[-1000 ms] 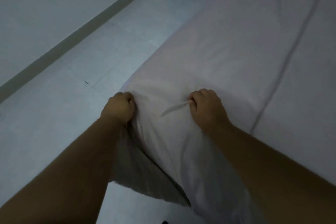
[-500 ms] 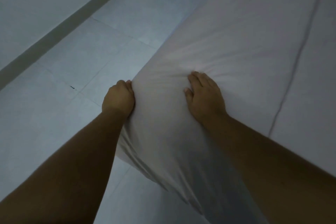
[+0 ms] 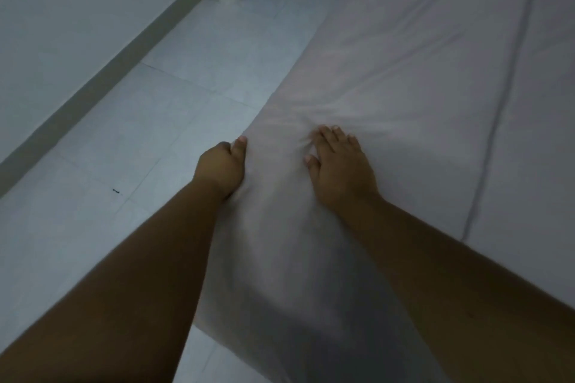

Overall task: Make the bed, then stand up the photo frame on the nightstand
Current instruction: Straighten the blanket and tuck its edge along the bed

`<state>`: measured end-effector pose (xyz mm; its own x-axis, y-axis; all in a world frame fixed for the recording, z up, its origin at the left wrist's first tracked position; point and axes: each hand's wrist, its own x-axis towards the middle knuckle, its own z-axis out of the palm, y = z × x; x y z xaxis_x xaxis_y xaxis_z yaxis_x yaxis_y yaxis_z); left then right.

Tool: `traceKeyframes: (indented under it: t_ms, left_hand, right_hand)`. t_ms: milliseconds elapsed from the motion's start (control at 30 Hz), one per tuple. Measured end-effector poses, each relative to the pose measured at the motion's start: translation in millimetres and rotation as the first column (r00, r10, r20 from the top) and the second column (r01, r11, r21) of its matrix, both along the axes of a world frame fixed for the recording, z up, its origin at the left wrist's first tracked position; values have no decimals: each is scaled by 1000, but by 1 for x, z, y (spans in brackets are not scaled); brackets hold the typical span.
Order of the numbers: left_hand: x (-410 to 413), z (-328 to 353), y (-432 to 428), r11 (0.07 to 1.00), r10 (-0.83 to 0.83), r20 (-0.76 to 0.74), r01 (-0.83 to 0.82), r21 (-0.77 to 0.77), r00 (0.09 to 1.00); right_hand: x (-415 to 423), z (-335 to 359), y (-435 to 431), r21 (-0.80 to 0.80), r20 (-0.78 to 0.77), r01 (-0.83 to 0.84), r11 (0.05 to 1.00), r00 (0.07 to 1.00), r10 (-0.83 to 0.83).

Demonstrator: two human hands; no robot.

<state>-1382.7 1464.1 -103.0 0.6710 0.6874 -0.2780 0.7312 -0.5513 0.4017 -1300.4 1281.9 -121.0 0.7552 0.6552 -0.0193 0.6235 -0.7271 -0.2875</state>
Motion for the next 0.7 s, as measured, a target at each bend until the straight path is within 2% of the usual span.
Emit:
traceKeyframes:
  t_ms: [133,233,333,533,700]
  left_hand:
    - [-4,-11,10,997,51,-96,-45,63,994]
    - [5,-9,8,997,75,-226,-80,-12,971]
    - [30,7,11,993,58,-233,-81,-91,971]
    - [112,40,19,976,-186,-159,165,-140,969]
    - [175,48,40,900,-434,-173,419,-119,884]
  right_hand:
    - [22,5,10,-25,-33,29,999,999,-30]
    - [35,10,14,32,-55,70,997,996,-68]
    - [53,18,17,34,-94,98,995,991,-94]
    - [100,41,29,8,-88,175,985,981,-174]
    - [137,53,54,-51,-23,229,972,973,-231]
